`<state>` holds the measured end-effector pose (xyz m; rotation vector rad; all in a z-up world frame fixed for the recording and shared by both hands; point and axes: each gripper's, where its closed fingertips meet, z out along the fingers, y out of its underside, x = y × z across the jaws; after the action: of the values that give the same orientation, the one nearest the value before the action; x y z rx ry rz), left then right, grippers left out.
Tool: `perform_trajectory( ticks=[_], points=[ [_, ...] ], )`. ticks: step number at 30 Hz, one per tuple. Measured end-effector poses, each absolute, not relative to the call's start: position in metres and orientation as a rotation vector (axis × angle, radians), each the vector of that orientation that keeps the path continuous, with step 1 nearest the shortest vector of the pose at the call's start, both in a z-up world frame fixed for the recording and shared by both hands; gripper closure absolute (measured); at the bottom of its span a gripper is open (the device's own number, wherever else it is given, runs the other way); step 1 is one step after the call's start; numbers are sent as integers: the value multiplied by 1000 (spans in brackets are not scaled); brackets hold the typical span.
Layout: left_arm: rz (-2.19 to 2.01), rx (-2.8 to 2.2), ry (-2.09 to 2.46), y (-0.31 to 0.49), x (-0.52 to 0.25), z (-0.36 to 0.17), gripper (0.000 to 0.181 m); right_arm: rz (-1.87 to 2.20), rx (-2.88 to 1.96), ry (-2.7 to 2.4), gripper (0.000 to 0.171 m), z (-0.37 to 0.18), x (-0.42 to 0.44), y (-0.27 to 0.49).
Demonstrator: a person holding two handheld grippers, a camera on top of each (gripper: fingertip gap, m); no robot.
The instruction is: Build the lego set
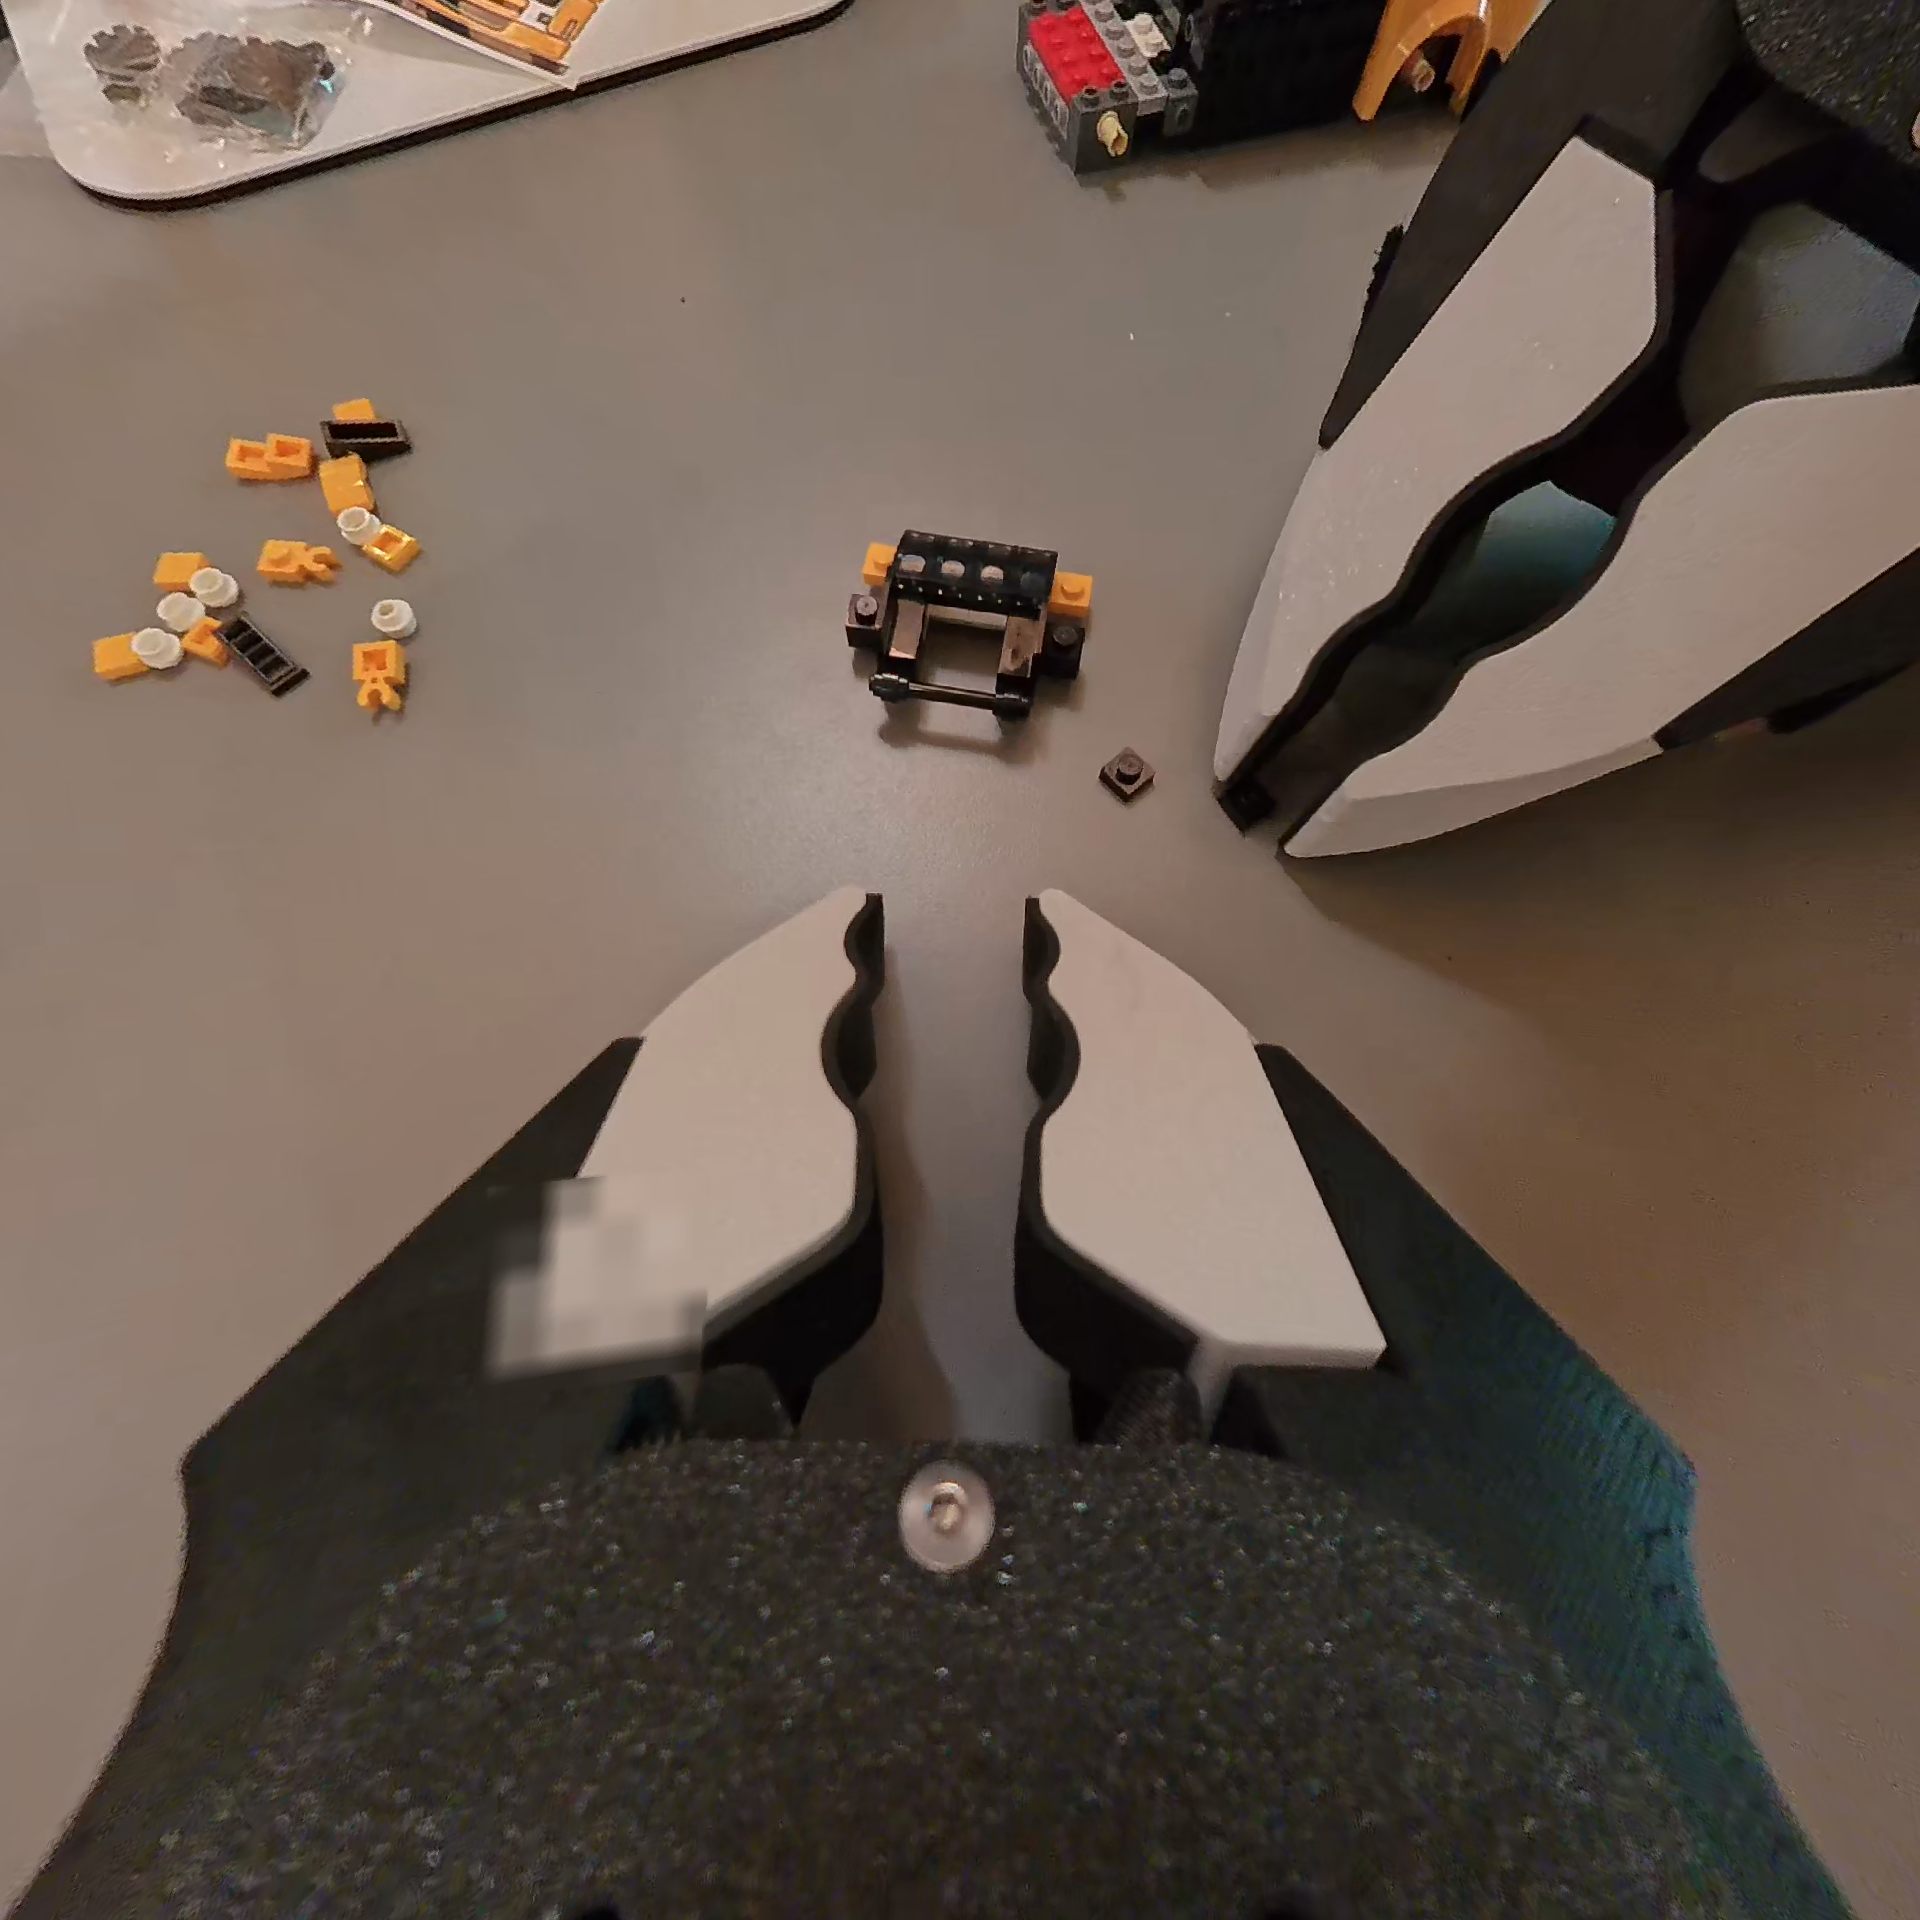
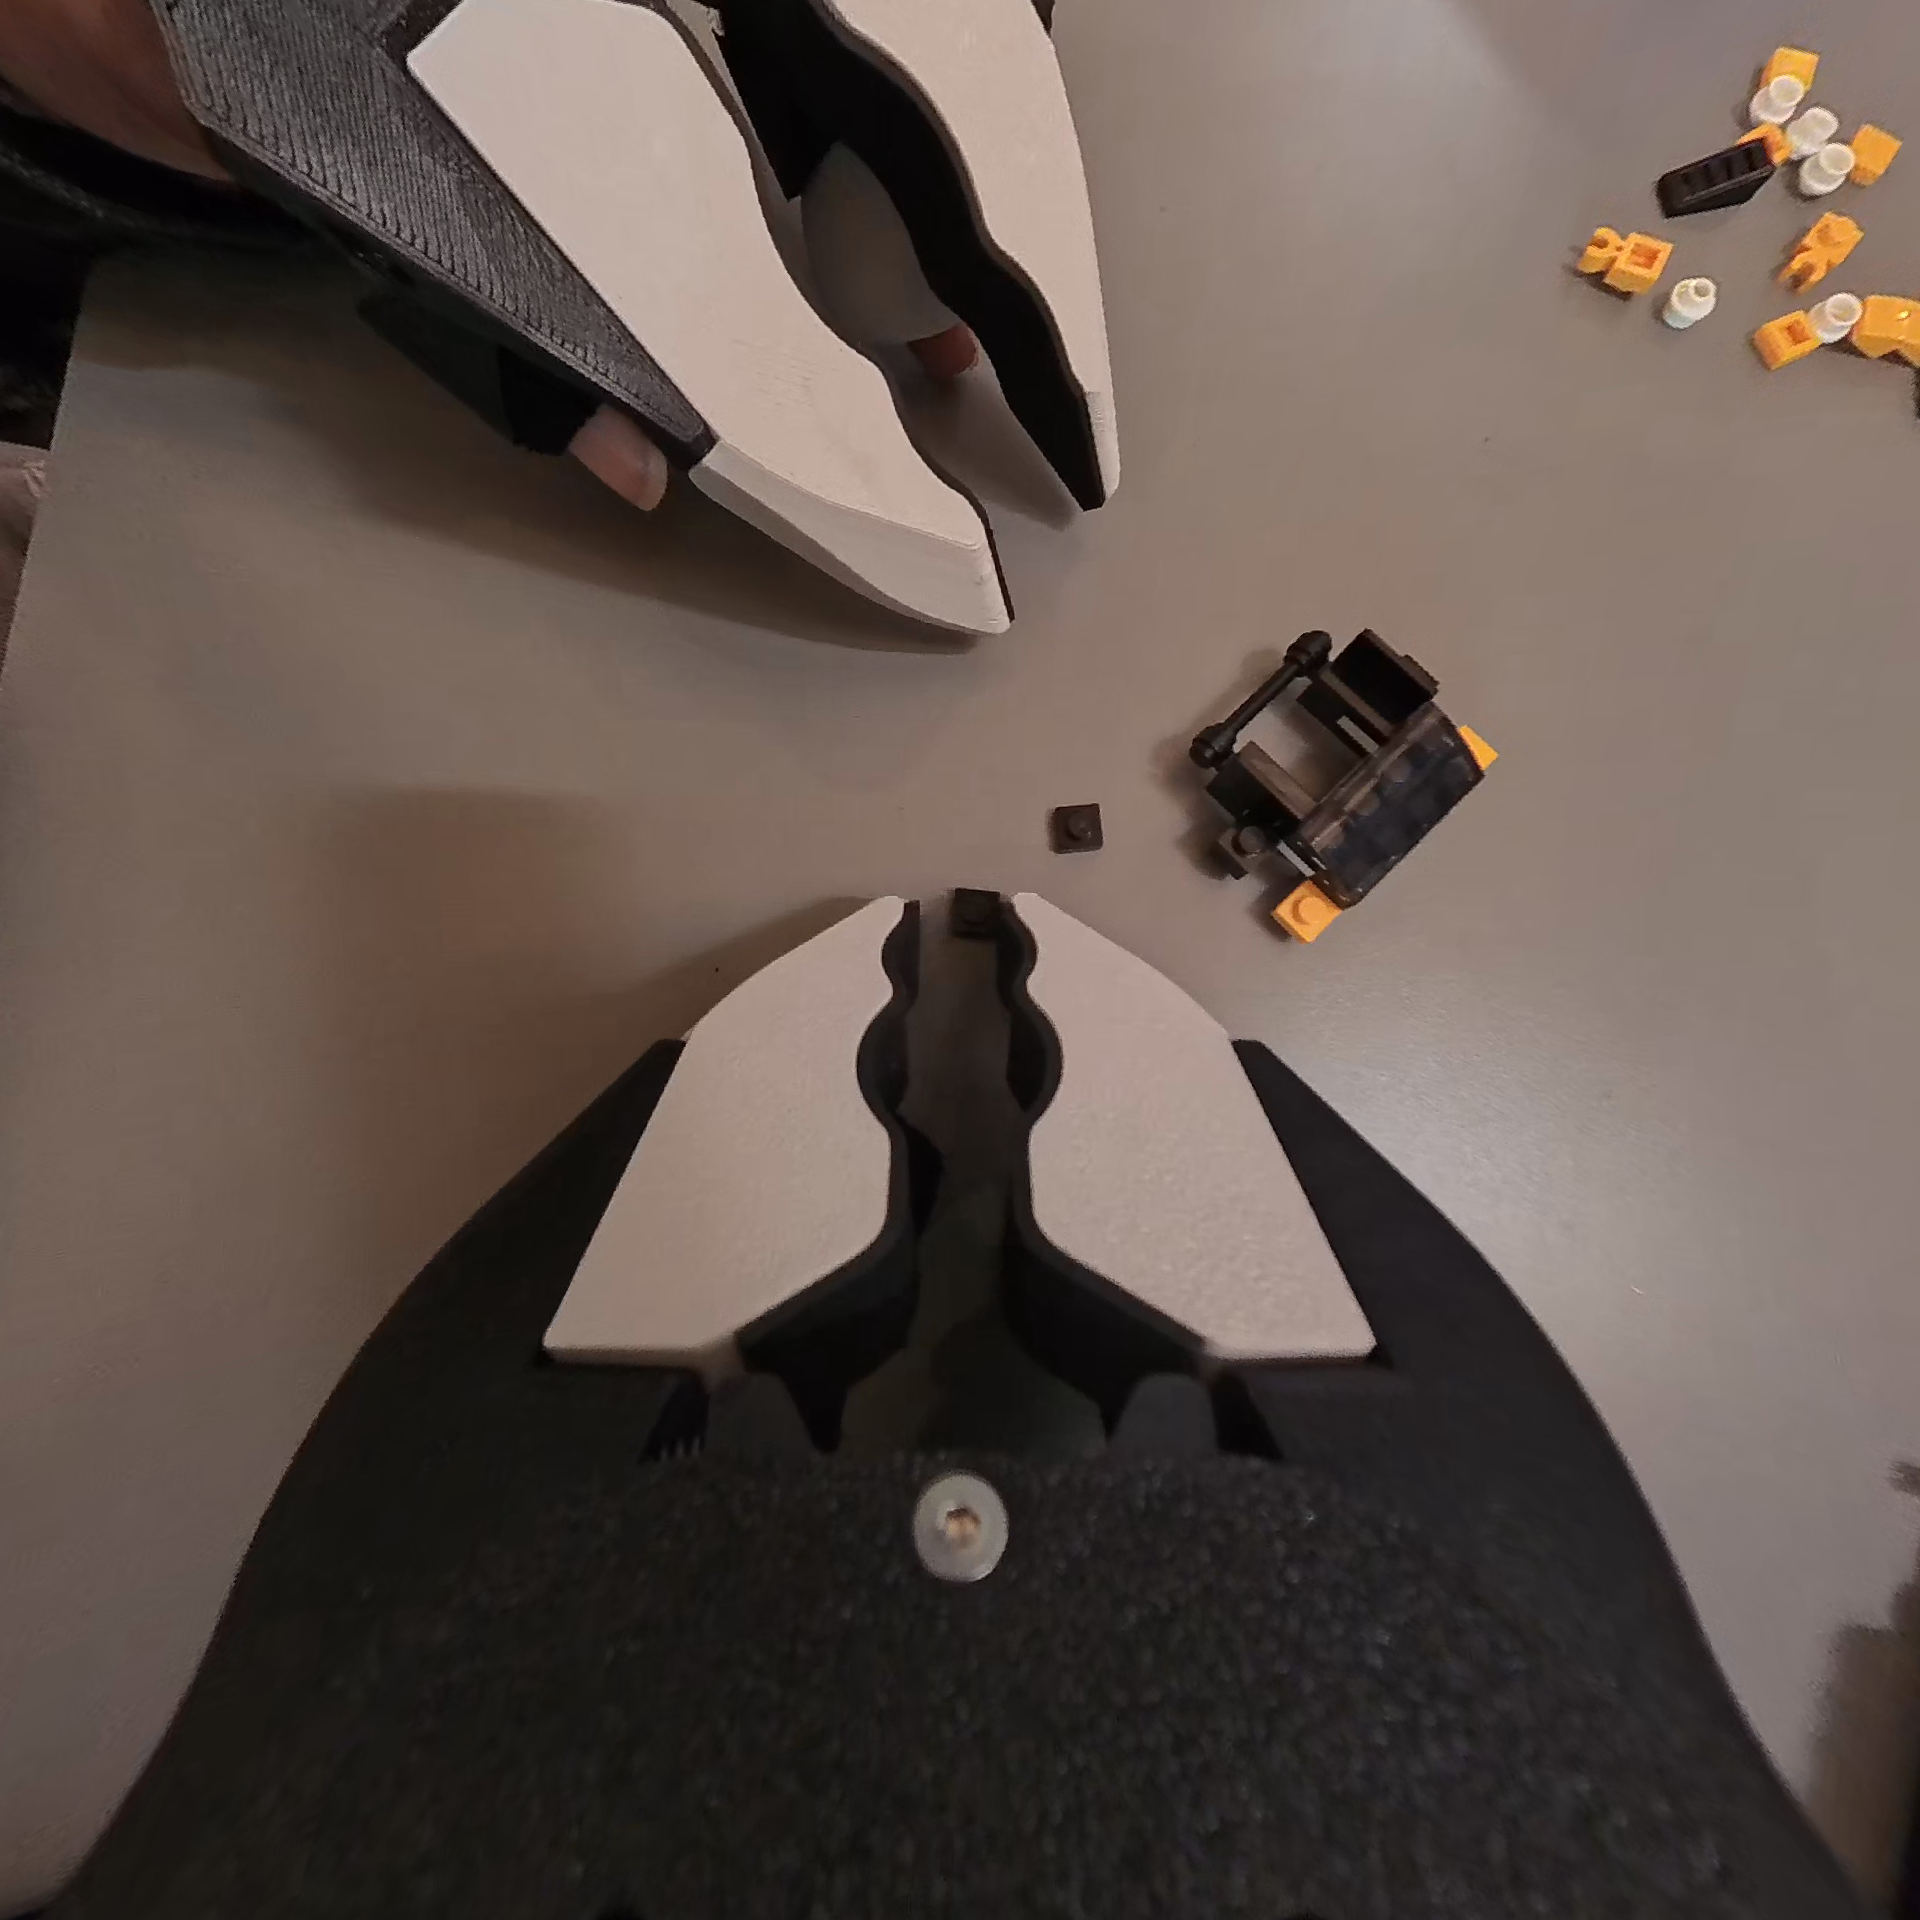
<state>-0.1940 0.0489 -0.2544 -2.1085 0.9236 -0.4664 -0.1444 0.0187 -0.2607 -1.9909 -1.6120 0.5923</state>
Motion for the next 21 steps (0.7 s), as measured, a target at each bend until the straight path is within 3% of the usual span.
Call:
perform_trajectory(
  ticks=[21],
  points=[
    [-468, -2102, 919, 49, -194, -253, 157, 578, -1991, -1597, 150, -257, -141, 22]
  ],
)
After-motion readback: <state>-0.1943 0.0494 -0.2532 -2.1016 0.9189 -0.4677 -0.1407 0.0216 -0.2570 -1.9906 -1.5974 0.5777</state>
